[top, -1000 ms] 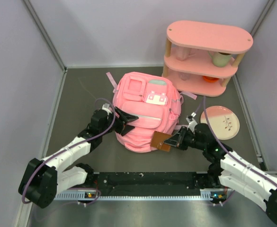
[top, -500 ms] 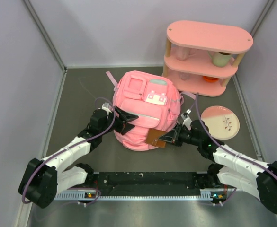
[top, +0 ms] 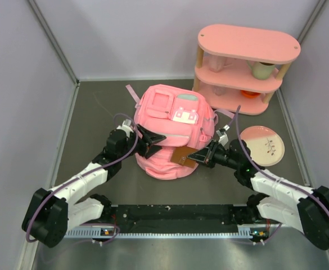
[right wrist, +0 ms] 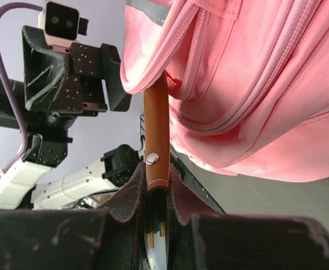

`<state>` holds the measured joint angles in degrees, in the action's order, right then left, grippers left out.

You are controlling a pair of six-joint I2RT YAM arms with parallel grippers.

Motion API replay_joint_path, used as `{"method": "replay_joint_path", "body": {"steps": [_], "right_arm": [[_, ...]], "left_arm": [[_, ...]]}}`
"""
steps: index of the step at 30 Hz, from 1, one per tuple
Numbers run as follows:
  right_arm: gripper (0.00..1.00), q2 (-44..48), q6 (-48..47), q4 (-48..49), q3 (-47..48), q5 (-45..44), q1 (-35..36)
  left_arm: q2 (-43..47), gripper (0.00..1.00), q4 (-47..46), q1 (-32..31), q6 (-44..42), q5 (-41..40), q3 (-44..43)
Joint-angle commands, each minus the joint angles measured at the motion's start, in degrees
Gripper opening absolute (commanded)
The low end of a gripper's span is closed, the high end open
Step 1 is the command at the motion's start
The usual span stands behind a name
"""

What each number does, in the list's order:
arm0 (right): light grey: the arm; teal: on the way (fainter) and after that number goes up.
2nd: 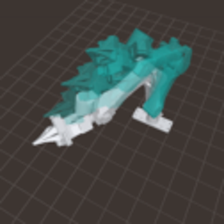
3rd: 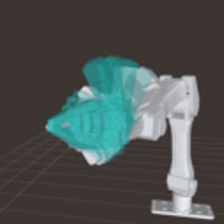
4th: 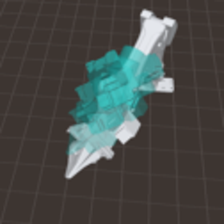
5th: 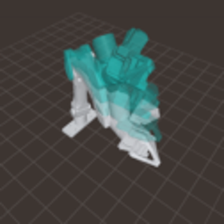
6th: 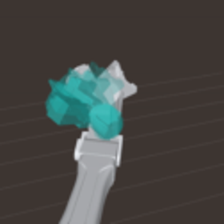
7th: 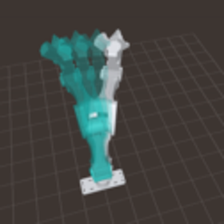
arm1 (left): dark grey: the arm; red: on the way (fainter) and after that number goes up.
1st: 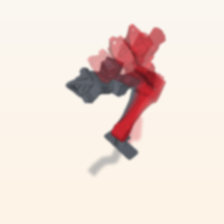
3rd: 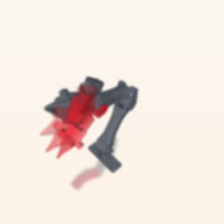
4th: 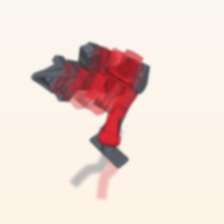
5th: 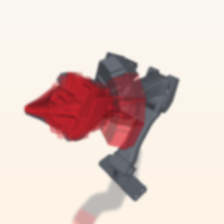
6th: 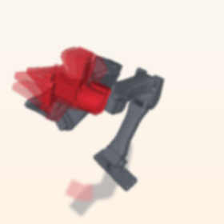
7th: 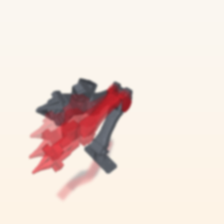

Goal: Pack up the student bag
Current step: Place the personal item in the student bag.

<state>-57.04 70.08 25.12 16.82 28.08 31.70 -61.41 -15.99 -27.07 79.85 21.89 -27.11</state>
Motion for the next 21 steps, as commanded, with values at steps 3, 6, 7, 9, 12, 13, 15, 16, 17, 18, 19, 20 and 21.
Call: {"method": "replay_joint_path", "body": {"steps": [3, 6, 7, 9, 12, 13, 15, 16, 17, 18, 19, 20, 21], "right_arm": [[0.00, -8.16, 6.38, 20.02, 0.93, -7.24, -0.85], [0.00, -14.84, 7.87, 28.64, 2.60, -10.40, 0.98], [0.00, -18.08, 8.31, 30.84, 4.00, -12.24, 1.77], [0.00, -21.00, 7.97, 35.07, 5.50, -15.23, 4.49], [0.00, -27.24, 9.80, 42.26, 7.52, -19.88, 6.43], [0.00, -28.47, 10.42, 44.03, 8.40, -22.95, 7.40], [0.00, -31.73, 9.99, 45.54, 10.24, -24.99, 8.02], [0.00, -32.52, 9.03, 44.84, 12.08, -26.30, 8.89], [0.01, -34.27, 8.06, 44.40, 12.97, -27.71, 9.42], [0.05, -35.15, 7.27, 42.57, 13.93, -29.29, 9.78], [0.06, -36.55, 6.82, 42.03, 16.12, -29.39, 9.87], [0.08, -37.70, 6.82, 42.02, 17.01, -29.57, 9.96], [0.10, -39.71, 7.08, 41.59, 17.80, -31.48, 10.13]], "left_arm": [[2.16, 0.77, 1.36, -0.18, -7.41, 0.70, -2.41], [4.27, 0.81, 8.14, -0.18, -12.42, -0.79, -4.87], [4.89, 0.83, 9.47, -0.18, -13.49, -1.84, -5.14], [6.73, 0.84, 13.15, -0.18, -16.38, -2.99, -5.67], [9.89, 0.87, 17.81, -0.09, -20.16, -6.76, -6.02], [10.86, 0.88, 20.71, -0.09, -21.13, -7.90, -6.11], [13.66, 0.91, 23.54, -0.09, -23.07, -12.73, -6.11], [14.73, 0.92, 25.20, 0.09, -23.77, -14.32, -5.76], [15.69, 0.94, 26.17, 0.26, -24.56, -15.81, -5.67], [17.10, 0.97, 27.05, 0.70, -26.22, -18.61, -5.67], [17.55, 0.98, 28.89, 1.05, -27.20, -19.68, -5.67], [17.72, 0.98, 29.60, 1.40, -27.99, -20.56, -5.76], [17.46, 0.98, 30.22, 2.45, -29.74, -21.35, -5.67]]}}
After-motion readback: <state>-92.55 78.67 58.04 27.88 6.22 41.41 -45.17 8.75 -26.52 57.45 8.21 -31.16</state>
